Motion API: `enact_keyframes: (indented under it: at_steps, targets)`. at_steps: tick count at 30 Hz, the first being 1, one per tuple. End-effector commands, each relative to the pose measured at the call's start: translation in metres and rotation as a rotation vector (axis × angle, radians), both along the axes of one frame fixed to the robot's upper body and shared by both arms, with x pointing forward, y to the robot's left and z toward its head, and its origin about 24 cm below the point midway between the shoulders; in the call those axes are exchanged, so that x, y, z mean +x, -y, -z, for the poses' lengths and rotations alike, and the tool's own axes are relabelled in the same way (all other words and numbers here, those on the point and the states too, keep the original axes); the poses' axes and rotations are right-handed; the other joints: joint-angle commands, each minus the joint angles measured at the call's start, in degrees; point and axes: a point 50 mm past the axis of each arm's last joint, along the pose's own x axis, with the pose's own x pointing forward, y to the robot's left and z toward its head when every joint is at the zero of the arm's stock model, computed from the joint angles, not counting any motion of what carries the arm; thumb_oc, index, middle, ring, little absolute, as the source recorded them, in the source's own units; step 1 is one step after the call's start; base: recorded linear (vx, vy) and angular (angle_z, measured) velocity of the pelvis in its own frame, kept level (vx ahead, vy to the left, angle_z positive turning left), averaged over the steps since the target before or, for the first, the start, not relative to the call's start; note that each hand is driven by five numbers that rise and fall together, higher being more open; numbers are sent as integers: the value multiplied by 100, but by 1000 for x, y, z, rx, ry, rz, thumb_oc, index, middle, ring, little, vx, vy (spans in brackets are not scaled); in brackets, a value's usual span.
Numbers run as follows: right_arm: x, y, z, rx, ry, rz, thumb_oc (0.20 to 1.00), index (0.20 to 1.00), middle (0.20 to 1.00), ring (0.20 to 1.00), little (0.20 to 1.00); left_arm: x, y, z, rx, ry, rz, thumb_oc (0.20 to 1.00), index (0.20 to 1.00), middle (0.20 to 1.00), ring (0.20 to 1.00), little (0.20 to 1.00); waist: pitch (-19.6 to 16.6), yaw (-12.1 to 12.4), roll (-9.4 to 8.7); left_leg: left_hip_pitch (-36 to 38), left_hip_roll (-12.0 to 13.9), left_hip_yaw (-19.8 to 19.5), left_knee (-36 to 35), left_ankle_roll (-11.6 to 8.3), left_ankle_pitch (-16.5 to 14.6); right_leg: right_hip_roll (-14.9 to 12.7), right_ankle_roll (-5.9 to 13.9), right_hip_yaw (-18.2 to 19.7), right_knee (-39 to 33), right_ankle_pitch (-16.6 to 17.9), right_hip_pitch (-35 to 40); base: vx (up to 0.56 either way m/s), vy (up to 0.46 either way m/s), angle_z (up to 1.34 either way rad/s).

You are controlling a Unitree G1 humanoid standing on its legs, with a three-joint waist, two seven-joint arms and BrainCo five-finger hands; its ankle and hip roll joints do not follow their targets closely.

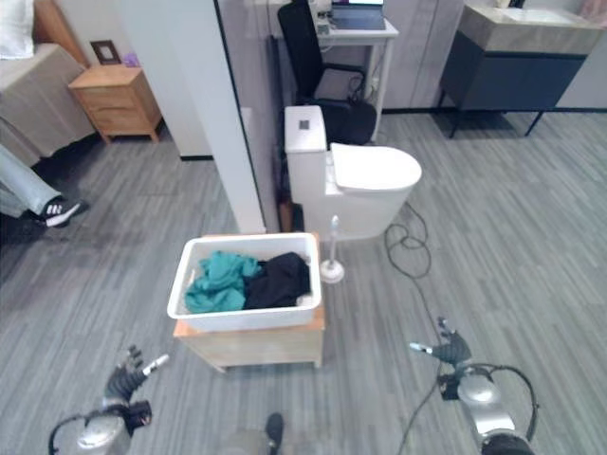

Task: Grab the laundry basket,head to the washer,open it,put in the laundry and shut it.

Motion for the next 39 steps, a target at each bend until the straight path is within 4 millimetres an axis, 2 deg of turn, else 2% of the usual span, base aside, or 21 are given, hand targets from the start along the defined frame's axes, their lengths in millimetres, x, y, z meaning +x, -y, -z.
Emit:
enact_keyframes:
  at_steps: [1, 4, 6, 7, 8, 10, 11, 14, 16, 18, 20, 21, 24, 25, 26, 28, 31, 32, 34, 35, 39]
  targets:
    - [22, 3, -25, -32, 99, -30, 1000, 1000, 1000, 1000, 1000, 12, -29, -45, 176, 121, -8, 1000, 1000, 1000, 1000, 1000, -47, 69, -231, -645, 132, -255, 1076, 99, -642, -526, 425, -44, 301, 885, -612, 8, 143, -6]
    - [36, -6, -36, -27, 138, -72, 1000, 1000, 1000, 1000, 1000, 25, -31, -71, 214, 234, -19, 1000, 1000, 1000, 1000, 1000, 166, -7, -250, -367, 106, -202, 762, 90, -623, -257, 337, -330, -192, 920, -1142, 45, 38, -26]
    - [39, -9, -39, -26, 153, -86, 1000, 1000, 1000, 1000, 1000, 27, -31, -78, 211, 272, -37, 1000, 1000, 1000, 1000, 1000, 244, -30, -270, -254, 122, -162, 680, 61, -638, -240, 371, -478, -520, 1029, -1127, 124, -51, -9]
    - [34, -12, -40, 7, 179, -90, 1000, 1000, 1000, 1000, 1000, 36, -31, -92, 236, 332, -33, 1000, 1000, 1000, 1000, 1000, 340, -205, -295, -36, 145, -239, 523, 0, -671, -121, 471, -263, -774, 1028, -1159, 177, -74, 5]
    - [34, -12, -40, 7, 179, -89, 1000, 1000, 1000, 1000, 1000, 36, -31, -92, 237, 333, -33, 1000, 1000, 1000, 1000, 1000, 335, -207, -303, -45, 136, -242, 508, 1, -646, -129, 471, -267, -789, 1046, -1164, 210, -81, 22]
    - [17, -6, -39, 31, 204, -62, 1000, 1000, 1000, 1000, 1000, 48, -29, -112, 309, 384, 8, 1000, 1000, 1000, 1000, 1000, 328, -312, -410, -11, -2, -458, 492, -22, -686, 96, 404, 212, -846, 949, -1051, 169, -109, 70]
    - [16, -4, -45, 19, 231, -80, 1000, 1000, 1000, 1000, 1000, 57, -26, -125, 346, 421, 35, 1000, 1000, 1000, 1000, 1000, 354, -331, -435, -67, 25, -500, 502, -85, -679, 69, 348, -59, -799, 986, -1089, 128, -130, 109]
    - [16, -3, -50, 25, 254, -85, 1000, 1000, 1000, 1000, 1000, 68, -23, -134, 366, 429, 64, 1000, 1000, 1000, 1000, 1000, 404, -442, -454, -254, 76, -701, 650, -159, -669, 198, 272, -177, -709, 890, -1183, 34, -211, 89]
    - [25, -3, -68, 26, 316, -94, 1000, 1000, 1000, 1000, 1000, 86, -17, -148, 373, 444, 119, 1000, 1000, 1000, 1000, 1000, 608, -475, -507, -605, 162, -938, 939, -236, -645, 316, 126, -304, -592, 809, -1309, -57, -202, 47]
    - [39, -6, -81, 28, 355, -108, 1000, 1000, 1000, 1000, 1000, 101, -13, -156, 369, 425, 158, 1000, 1000, 1000, 1000, 1000, 704, -519, -520, -767, 212, -1078, 933, -283, -568, 384, 97, -399, -609, 845, -1417, -76, -133, 21]
    - [45, -8, -87, 33, 374, -111, 1000, 1000, 1000, 1000, 1000, 109, -12, -164, 382, 426, 173, 1000, 1000, 1000, 1000, 1000, 726, -534, -525, -809, 255, -1107, 861, -302, -506, 399, 102, -464, -662, 881, -1449, -58, -83, 16]
    - [62, -15, -105, 34, 425, -138, 1000, 1000, 1000, 1000, 1000, 125, -10, -181, 434, 413, 208, 1000, 1000, 1000, 1000, 1000, 770, -554, -529, -899, 360, -1113, 691, -352, -372, 424, 129, -539, -807, 945, -1520, -115, -81, 0]
    - [89, -27, -143, 17, 542, -167, 1000, 1000, 1000, 1000, 1000, 150, -7, -224, 508, 448, 230, 1000, 1000, 1000, 1000, 1000, 1010, -543, -541, -1130, 420, -1107, 525, -397, -162, 435, 137, -563, -863, 1028, -1768, -163, -39, 0]
    - [95, -30, -153, 4, 565, -181, 1000, 1000, 1000, 1000, 1000, 155, -5, -235, 510, 465, 239, 1000, 1000, 1000, 1000, 1000, 1082, -543, -524, -1181, 417, -1097, 501, -399, -127, 430, 138, -553, -863, 1051, -1827, -106, 5, 1]
    - [95, -30, -153, 4, 568, -179, 1000, 1000, 1000, 1000, 1000, 156, -4, -237, 511, 468, 240, 1000, 1000, 1000, 1000, 1000, 1095, -534, -531, -1186, 416, -1097, 499, -399, -122, 429, 138, -552, -859, 1052, -1834, -81, 13, -2]
    - [103, -36, -168, -19, 604, -205, 1000, 1000, 1000, 1000, 1000, 164, -6, -259, 538, 480, 231, 1000, 1000, 1000, 1000, 1000, 1220, -535, -500, -1270, 408, -1073, 484, -407, -68, 422, 133, -534, -869, 1081, -1909, -90, 18, -3]
    - [114, -49, -194, -103, 668, -256, 1000, 1000, 1000, 1000, 1000, 174, -3, -304, 625, 528, 206, 1000, 1000, 1000, 1000, 1000, 1508, -499, -440, -1448, 391, -1004, 473, -418, 19, 379, 169, -503, -902, 1199, -2092, -113, 25, -2]
    - [114, -49, -194, -103, 670, -255, 1000, 1000, 1000, 1000, 1000, 175, -3, -305, 626, 530, 206, 1000, 1000, 1000, 1000, 1000, 1517, -493, -444, -1453, 391, -1003, 476, -418, 21, 379, 169, -502, -901, 1201, -2097, -81, 24, 0]
    - [120, -58, -201, -97, 694, -270, 1000, 1000, 1000, 1000, 1000, 179, -1, -331, 676, 567, 169, 1000, 1000, 1000, 1000, 1000, 1684, -479, -370, -1571, 371, -954, 482, -416, 80, 330, 189, -484, -897, 1250, -2212, -82, 23, 1]
    - [120, -61, -202, -95, 702, -280, 1000, 1000, 1000, 1000, 1000, 178, -4, -337, 680, 577, 146, 1000, 1000, 1000, 1000, 1000, 1736, -478, -362, -1602, 366, -937, 485, -418, 94, 319, 191, -477, -883, 1256, -2251, -64, 20, -2]
    - [120, -70, -204, -94, 721, -308, 1000, 1000, 1000, 1000, 1000, 177, -7, -350, 714, 600, 95, 1000, 1000, 1000, 1000, 1000, 1820, -487, -329, -1663, 348, -896, 485, -420, 118, 264, 194, -481, -855, 1265, -2327, -22, 17, -3]
